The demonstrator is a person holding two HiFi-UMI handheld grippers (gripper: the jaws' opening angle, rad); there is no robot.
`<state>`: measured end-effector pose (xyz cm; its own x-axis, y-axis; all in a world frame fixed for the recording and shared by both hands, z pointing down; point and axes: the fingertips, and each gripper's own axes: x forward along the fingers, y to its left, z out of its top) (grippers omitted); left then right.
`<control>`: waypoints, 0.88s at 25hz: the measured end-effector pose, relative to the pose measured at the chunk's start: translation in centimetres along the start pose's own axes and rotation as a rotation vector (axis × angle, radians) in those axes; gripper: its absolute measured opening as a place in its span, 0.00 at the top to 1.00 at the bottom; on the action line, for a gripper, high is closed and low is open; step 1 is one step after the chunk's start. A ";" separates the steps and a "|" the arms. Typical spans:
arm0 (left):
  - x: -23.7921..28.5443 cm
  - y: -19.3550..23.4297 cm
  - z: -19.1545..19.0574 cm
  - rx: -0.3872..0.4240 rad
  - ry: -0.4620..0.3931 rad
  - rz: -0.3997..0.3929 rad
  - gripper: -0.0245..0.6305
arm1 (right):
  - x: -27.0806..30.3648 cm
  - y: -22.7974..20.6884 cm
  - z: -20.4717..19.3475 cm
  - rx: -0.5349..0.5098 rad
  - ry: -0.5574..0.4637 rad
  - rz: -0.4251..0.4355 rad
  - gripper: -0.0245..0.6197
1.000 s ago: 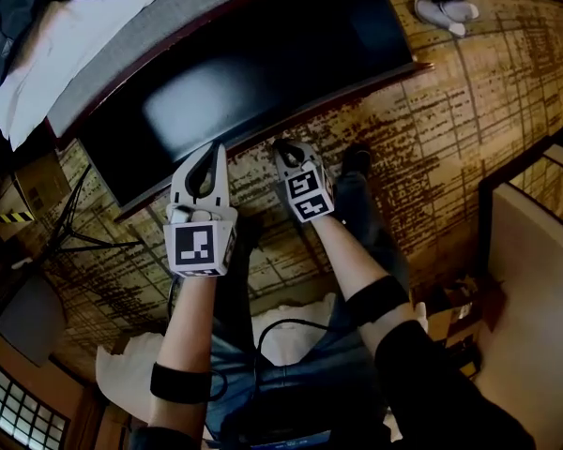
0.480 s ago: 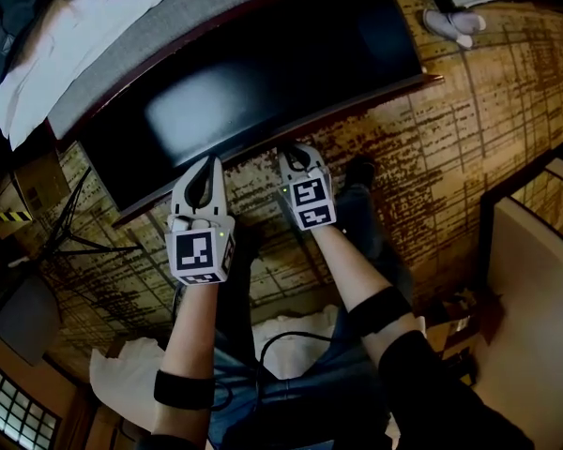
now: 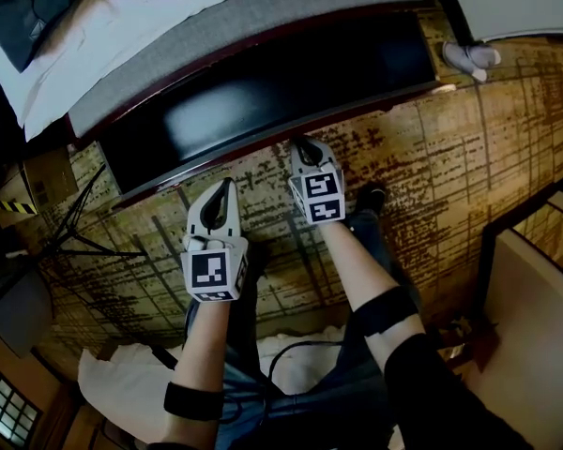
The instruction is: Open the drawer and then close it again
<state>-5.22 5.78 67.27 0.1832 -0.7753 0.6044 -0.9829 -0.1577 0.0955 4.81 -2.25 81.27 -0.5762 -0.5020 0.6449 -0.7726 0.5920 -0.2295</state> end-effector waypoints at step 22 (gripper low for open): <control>1.8 6.5 0.6 -0.139 -0.035 0.116 0.96 | 11.0 -2.4 10.4 -0.069 -0.048 -0.024 0.96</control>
<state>-11.27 3.02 68.52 0.0668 -0.8049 0.5896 -0.9904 0.0181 0.1369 -2.43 -15.77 81.38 -0.5713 -0.5455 0.6132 -0.7670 0.6209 -0.1621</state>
